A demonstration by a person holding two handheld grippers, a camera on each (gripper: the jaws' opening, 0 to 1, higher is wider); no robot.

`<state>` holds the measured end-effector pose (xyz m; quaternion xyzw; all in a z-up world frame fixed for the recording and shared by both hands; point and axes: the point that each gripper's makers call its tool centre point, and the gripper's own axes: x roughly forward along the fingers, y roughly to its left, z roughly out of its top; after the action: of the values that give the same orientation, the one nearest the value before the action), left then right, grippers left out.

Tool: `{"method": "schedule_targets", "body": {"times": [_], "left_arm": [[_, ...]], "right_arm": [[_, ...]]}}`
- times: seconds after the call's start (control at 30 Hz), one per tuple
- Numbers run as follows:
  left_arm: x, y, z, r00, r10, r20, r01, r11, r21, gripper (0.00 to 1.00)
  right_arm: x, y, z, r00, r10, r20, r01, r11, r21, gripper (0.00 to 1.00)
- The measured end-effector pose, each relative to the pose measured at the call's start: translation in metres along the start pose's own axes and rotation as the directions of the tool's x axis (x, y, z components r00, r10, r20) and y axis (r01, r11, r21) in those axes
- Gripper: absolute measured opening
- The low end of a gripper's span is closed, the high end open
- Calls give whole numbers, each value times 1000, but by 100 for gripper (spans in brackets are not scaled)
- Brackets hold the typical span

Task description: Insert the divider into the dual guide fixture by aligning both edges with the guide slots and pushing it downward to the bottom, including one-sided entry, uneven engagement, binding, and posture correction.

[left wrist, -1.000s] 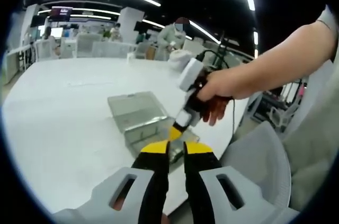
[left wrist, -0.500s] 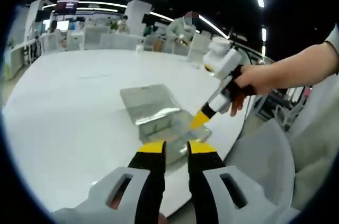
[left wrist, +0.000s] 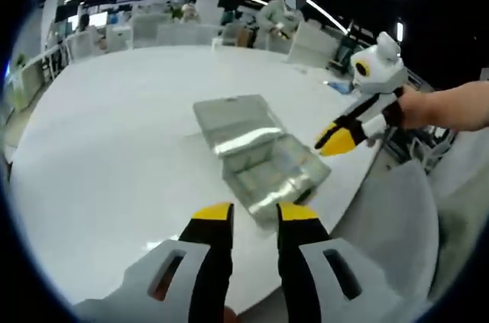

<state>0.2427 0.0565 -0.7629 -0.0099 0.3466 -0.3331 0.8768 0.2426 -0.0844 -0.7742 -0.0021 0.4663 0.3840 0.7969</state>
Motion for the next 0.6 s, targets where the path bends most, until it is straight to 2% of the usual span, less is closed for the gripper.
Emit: {"method": "schedule_targets", "body": {"times": [0.27,0.33,0.4,0.5,0.6], "left_arm": [[6,9,-6,995,32,-90,-30,999,26,24],[9,10,-7,993,35,-114,-32,999,27,27],[13,13,-9,990,38,-133,-34,999,34,28],[17,17,-11,986,45,-159,-40,999,34,30],[20,17,-13,983,45,-180,-38,998,44,31]], "right_arm": [[-8,7,-5,997,49,65,-40,990,-132,13],[-10,6,-8,997,41,68,-30,989,-148,11],[-13,6,-9,996,46,78,-29,976,-214,8],[-17,11,-11,992,74,101,-46,966,-255,8],[-21,8,-12,991,62,123,-24,957,-289,7]]}}
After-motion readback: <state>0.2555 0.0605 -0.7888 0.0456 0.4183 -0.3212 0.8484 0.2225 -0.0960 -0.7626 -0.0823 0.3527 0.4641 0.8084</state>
